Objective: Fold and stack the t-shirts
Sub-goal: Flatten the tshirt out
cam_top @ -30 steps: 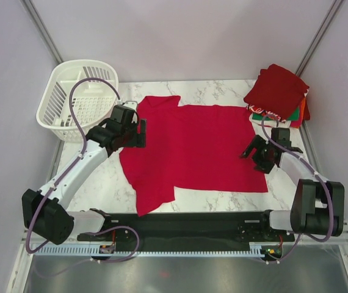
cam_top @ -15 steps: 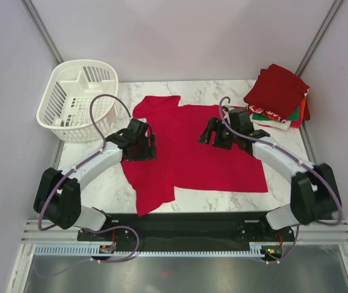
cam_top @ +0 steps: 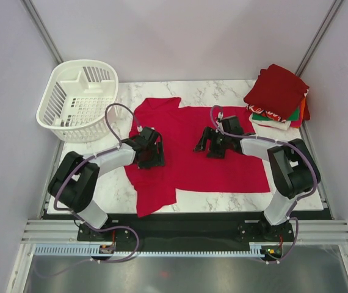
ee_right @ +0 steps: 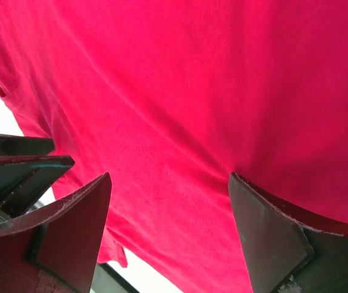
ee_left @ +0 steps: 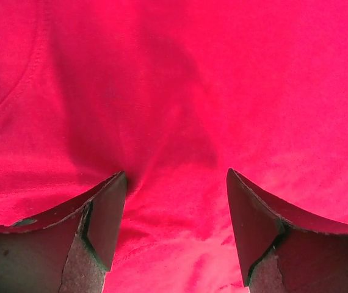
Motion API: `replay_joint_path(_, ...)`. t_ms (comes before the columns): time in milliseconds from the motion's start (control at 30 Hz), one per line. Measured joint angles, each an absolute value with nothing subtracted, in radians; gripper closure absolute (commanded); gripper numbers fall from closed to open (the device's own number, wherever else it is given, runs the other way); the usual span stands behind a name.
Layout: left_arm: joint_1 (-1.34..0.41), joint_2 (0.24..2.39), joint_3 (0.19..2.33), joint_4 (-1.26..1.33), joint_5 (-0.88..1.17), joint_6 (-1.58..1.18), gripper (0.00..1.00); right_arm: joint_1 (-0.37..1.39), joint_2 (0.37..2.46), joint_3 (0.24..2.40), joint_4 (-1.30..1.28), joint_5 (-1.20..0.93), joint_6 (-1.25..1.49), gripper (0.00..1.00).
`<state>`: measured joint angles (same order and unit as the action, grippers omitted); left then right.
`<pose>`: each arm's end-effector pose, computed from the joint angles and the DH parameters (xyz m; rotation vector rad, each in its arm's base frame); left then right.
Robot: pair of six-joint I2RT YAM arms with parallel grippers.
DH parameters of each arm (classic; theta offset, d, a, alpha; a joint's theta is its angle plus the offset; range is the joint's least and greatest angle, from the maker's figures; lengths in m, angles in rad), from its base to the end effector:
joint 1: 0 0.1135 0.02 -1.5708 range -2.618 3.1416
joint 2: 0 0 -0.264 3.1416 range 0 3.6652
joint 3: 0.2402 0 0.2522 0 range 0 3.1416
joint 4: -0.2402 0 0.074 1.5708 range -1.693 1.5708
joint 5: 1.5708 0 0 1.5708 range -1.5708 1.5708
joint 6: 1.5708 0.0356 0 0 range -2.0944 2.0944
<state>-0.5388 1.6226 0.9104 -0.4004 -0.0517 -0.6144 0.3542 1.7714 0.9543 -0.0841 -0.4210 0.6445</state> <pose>0.2642 -0.1558 0.1642 -0.1190 2.7130 -0.2864 0.3233 0.1351 0.1512 0.1848 2.5998 0.9205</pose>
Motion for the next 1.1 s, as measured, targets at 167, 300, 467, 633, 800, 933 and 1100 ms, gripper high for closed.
replay_joint_path(167,-0.665,1.536,0.818,-0.379,-0.046,-0.690,0.27,0.335,1.641,0.789,-0.035,-0.425,0.675,0.12)
replay_joint_path(300,-0.795,1.472,0.760,-0.385,-0.042,-0.767,0.28,0.329,1.492,0.646,-0.047,-0.404,0.689,0.11)
replay_joint_path(467,-0.878,1.390,0.738,-0.500,-0.030,-0.847,0.20,0.330,1.395,0.602,-0.157,-0.373,0.672,0.10)
replay_joint_path(633,-0.873,1.355,0.925,-0.674,-0.141,-0.801,0.13,0.330,1.353,0.667,-0.313,-0.301,0.628,0.10)
replay_joint_path(800,-0.797,1.472,1.221,-0.708,-0.261,-0.660,0.17,0.330,1.341,0.784,-0.375,-0.252,0.587,0.09)
replay_joint_path(933,-0.699,1.640,1.366,-0.709,-0.299,-0.579,0.25,0.330,1.340,0.812,-0.381,-0.227,0.560,0.09)
replay_joint_path(1100,-0.594,1.875,1.496,-0.710,-0.305,-0.517,0.39,0.330,1.344,0.801,-0.382,-0.223,0.548,0.09)
